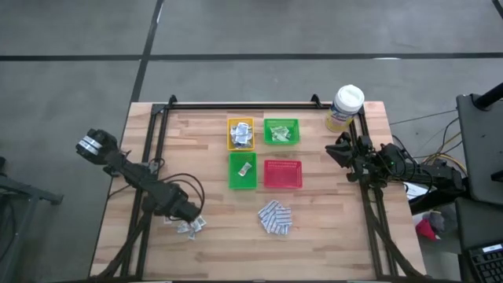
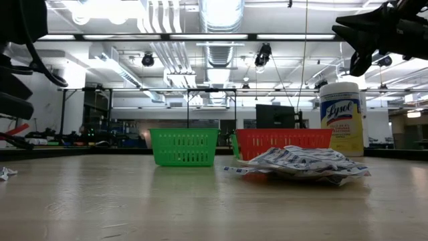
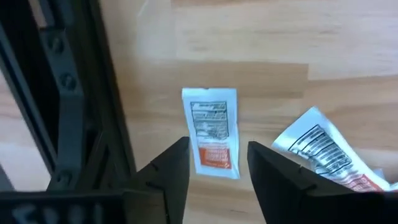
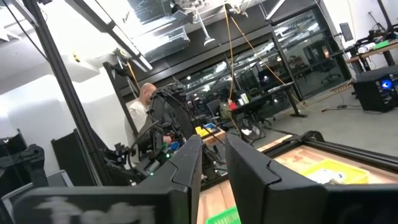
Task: Pick & Place First Aid Supplies
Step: Put the orange ointment pack into the bottom green bin
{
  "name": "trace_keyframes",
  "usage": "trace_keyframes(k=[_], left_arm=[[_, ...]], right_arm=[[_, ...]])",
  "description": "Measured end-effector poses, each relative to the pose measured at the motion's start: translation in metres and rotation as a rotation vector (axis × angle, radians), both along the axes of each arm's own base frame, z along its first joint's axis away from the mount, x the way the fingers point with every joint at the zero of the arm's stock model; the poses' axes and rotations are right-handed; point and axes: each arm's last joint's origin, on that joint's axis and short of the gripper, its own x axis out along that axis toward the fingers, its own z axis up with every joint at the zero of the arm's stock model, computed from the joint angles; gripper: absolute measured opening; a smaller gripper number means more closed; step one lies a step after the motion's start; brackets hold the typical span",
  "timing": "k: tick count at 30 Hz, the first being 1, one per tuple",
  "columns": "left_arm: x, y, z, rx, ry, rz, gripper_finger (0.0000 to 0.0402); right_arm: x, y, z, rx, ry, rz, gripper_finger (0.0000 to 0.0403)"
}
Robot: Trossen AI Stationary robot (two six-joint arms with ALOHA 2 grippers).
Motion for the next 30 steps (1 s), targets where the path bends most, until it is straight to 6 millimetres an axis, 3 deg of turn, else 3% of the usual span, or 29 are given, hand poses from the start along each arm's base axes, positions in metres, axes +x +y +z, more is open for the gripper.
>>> trace_keyframes(k=[13,24,30], left_arm=[[-0.002,0.001,-0.011,-0.024,-0.014,0.040,0.0172],[-0.007,0.003,-0.018,-0.021,-0.013,0.048,0.0172],[-0.014,0.007,-0.035,-0.032,-0.036,0.047,0.0172]], right_arm=[[0.000,0.000,0.000,0.000,0.000,0.000,0.0084],[0.000,0.000,0.000,0.000,0.000,0.000,0.0068],[0.000,0.000,0.000,0.000,0.000,0.000,0.0073]])
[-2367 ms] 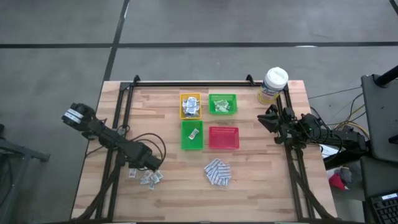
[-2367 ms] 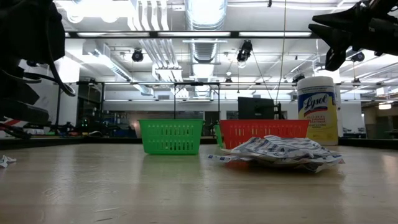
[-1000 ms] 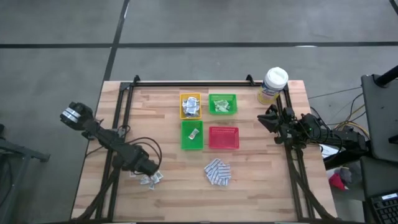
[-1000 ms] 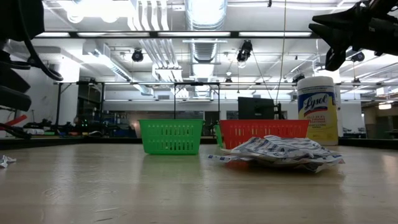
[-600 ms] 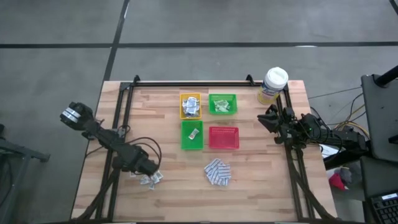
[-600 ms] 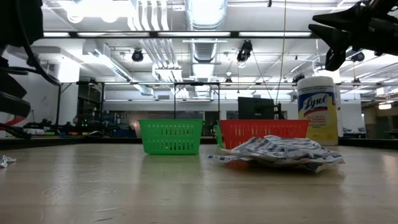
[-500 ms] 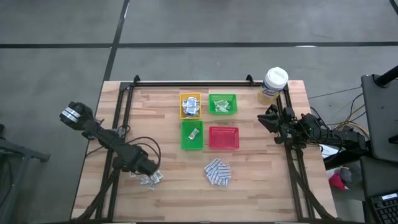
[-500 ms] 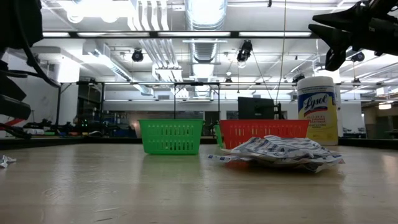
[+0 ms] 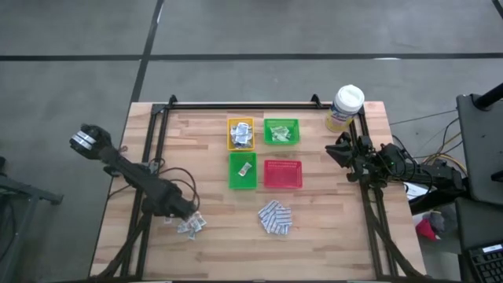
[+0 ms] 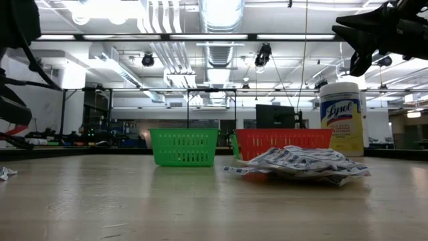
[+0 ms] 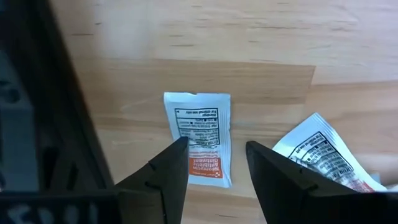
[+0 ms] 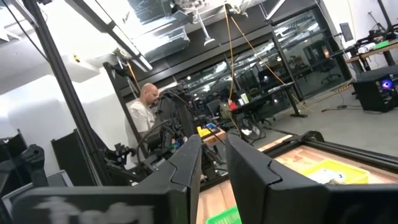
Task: Pick & Place First Aid Supplies
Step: Put the orange ointment pack into the bottom green bin
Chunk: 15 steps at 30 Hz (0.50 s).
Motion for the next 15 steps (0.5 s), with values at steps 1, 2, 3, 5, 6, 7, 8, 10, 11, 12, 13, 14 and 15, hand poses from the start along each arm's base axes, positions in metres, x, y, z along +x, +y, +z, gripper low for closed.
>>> trace_keyframes(k=[1,2,3,5,6,7,8,10,11,12,13,14,15], left_arm=[[-0.0014,0.0009,-0.0029,-0.006,-0.008,0.001,0.0172],[-0.0023,0.0014,-0.0051,-0.012,-0.013,0.004,0.0172],[-0.0031,0.0019,-0.0068,-0.018,-0.014,0.008,0.0172],[-0.0037,0.0022,-0.0070,-0.018,-0.016,0.015,0.0172],[-0.0040,0.0025,-0.0065,-0.017,-0.015,0.015,0.0172],[-0.0042,0.0027,-0.0056,-0.014,-0.017,0.015,0.0172],[-0.0045,0.0030,-0.0046,-0.012,-0.019,0.014,0.0172],[-0.0051,0.0033,-0.0034,-0.010,-0.028,0.012,0.0169],[-0.0054,0.0036,-0.0034,-0.007,-0.032,0.012,0.0166],[-0.0052,0.0038,-0.0034,-0.001,-0.038,0.012,0.0161],[-0.0050,0.0038,-0.0033,0.003,-0.042,0.012,0.0156],[-0.0050,0.0038,-0.0035,0.004,-0.045,0.012,0.0150],[-0.0048,0.0039,-0.0036,0.006,-0.047,0.014,0.0144]], right_arm=[[0.0000,0.0000,0.0000,0.000,0.000,0.000,0.0075],[0.0000,0.0000,0.0000,0.000,0.000,0.000,0.0076],[0.0000,0.0000,0.0000,0.000,0.000,0.000,0.0078],[0.0000,0.0000,0.0001,0.006,-0.002,0.002,0.0080],[-0.0001,0.0000,0.0002,0.007,-0.004,0.003,0.0081],[-0.0001,0.0000,0.0003,0.007,-0.004,0.003,0.0082],[-0.0001,0.0000,0.0004,0.007,-0.005,0.002,0.0082],[-0.0002,0.0000,0.0006,0.006,-0.007,0.002,0.0081],[-0.0002,0.0000,0.0006,0.006,-0.007,0.002,0.0079],[-0.0002,-0.0001,0.0006,0.006,-0.007,0.001,0.0077],[-0.0002,-0.0001,0.0006,0.006,-0.007,0.001,0.0075],[-0.0002,-0.0001,0.0006,0.006,-0.007,0.001,0.0073],[-0.0002,-0.0001,0.0006,0.006,-0.007,0.001,0.0072]])
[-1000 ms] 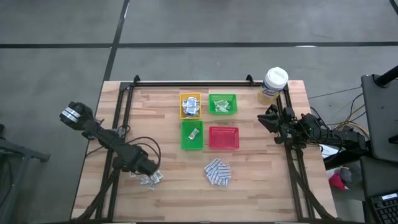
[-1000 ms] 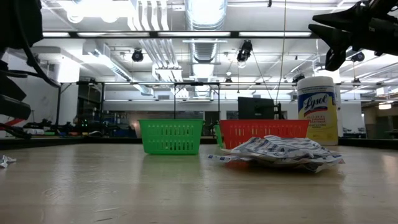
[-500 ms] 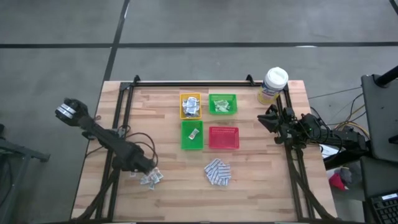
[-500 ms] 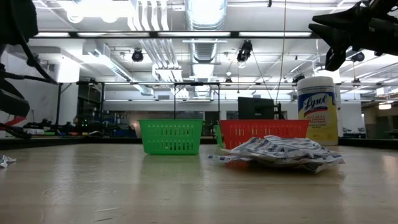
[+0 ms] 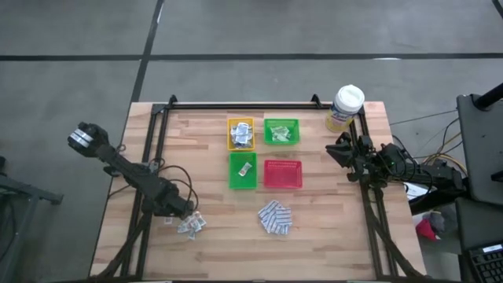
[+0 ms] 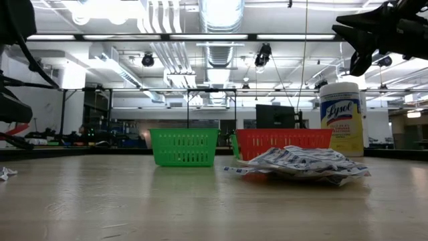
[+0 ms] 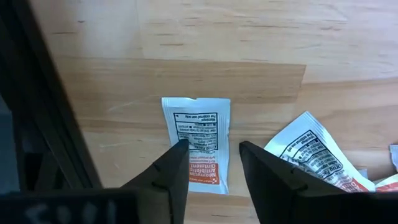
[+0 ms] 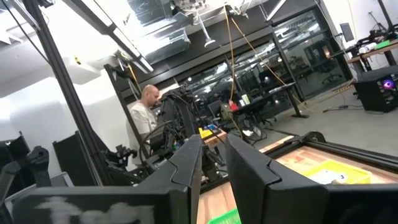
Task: Pick & Place First Aid Supplies
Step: Put the orange ointment pack into the bottom green bin
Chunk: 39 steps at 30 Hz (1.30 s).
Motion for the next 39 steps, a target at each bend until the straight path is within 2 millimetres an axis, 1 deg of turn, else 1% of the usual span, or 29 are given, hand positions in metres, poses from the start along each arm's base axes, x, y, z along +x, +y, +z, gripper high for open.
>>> trace_keyframes(k=[7,12,17,25,29,37,39], left_arm=[[0.001,0.000,0.000,0.015,-0.013,0.012,0.0094],[0.001,0.001,0.000,0.026,-0.017,0.015,0.0070],[0.001,0.001,0.000,0.031,-0.019,0.015,0.0056],[0.000,0.001,0.002,0.031,-0.019,0.016,0.0041],[0.000,0.002,0.007,0.056,-0.012,0.015,0.0031],[0.005,0.000,0.019,0.085,-0.007,0.006,0.0006],[0.004,0.001,0.022,0.131,0.002,0.001,0.0002]], right_arm=[[0.000,0.000,0.000,0.000,0.000,0.000,0.0071],[0.000,0.000,0.000,0.000,-0.001,0.000,0.0079],[0.000,0.000,0.000,0.000,0.000,0.000,0.0082],[0.000,0.000,0.000,0.000,0.000,0.000,0.0069],[0.000,0.000,0.000,0.000,-0.001,0.000,0.0068],[0.000,0.000,0.000,0.000,0.000,0.000,0.0080],[0.000,0.000,0.000,-0.003,0.000,-0.002,0.0082]])
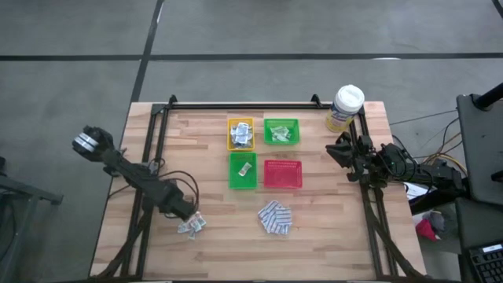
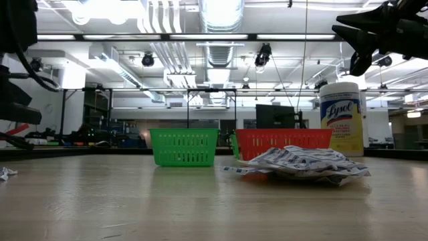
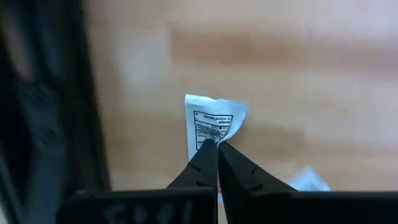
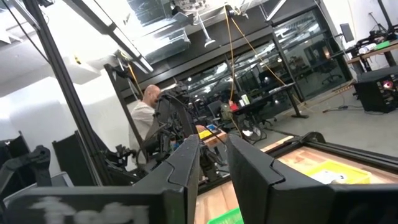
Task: Pick & Place First Aid Supplies
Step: Put the orange ointment pack into the bottom green bin
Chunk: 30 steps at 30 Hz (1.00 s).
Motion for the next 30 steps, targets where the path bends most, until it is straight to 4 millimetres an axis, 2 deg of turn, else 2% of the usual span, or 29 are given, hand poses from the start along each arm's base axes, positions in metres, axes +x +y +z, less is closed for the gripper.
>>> trace_keyframes(k=[8,13,17,23,26,30], left_arm=[[0.001,0.000,0.003,0.024,0.001,-0.002,0.0000],[0.008,-0.001,0.013,0.087,-0.098,-0.017,0.0000],[0.016,0.002,0.031,0.250,-0.231,-0.069,0.0000],[0.029,0.009,0.066,0.604,-0.528,-0.210,0.0000],[0.038,0.010,0.083,0.710,-0.584,-0.320,0.0000],[0.052,0.013,0.101,0.743,-0.576,-0.497,0.0000]], right_arm=[[0.000,0.000,0.000,-0.003,0.001,0.000,0.0081],[0.000,0.000,0.000,-0.003,0.000,0.000,0.0072],[0.000,0.000,0.000,-0.003,0.000,0.000,0.0068],[0.000,0.000,0.000,-0.003,0.000,0.000,0.0075],[0.000,0.000,0.000,-0.003,0.000,0.000,0.0079],[0.000,0.000,0.000,-0.003,0.000,0.000,0.0083]])
